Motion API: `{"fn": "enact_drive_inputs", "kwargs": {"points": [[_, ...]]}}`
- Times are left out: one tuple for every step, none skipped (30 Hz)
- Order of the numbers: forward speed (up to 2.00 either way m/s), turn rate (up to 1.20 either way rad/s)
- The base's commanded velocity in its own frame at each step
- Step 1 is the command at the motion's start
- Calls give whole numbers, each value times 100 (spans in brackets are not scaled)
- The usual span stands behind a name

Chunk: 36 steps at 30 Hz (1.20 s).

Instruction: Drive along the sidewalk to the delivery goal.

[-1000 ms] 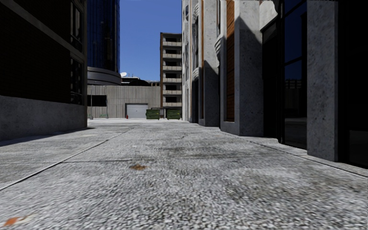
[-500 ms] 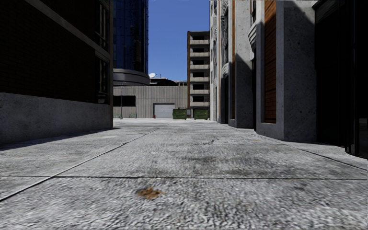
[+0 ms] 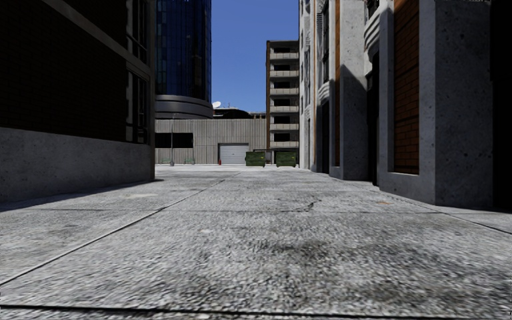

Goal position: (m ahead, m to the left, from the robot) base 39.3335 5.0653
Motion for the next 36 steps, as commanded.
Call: {"fn": "enact_drive_inputs", "kwargs": {"points": [[200, 1], [200, 1], [200, 1], [200, 0], [200, 0], [200, 0], [200, 0], [200, 0], [200, 0], [200, 0], [200, 0], [200, 1], [200, 5], [200, 29], [200, 69], [200, 87], [200, 97], [200, 100], [200, 98], [200, 98], [200, 74], [200, 49], [200, 33], [200, 16], [200, 7], [200, 3], [200, 1], [200, 0], [200, 0], [200, 0], [200, 0], [200, 0], [200, 0], [200, 0], [200, 0], [200, 0]]}}
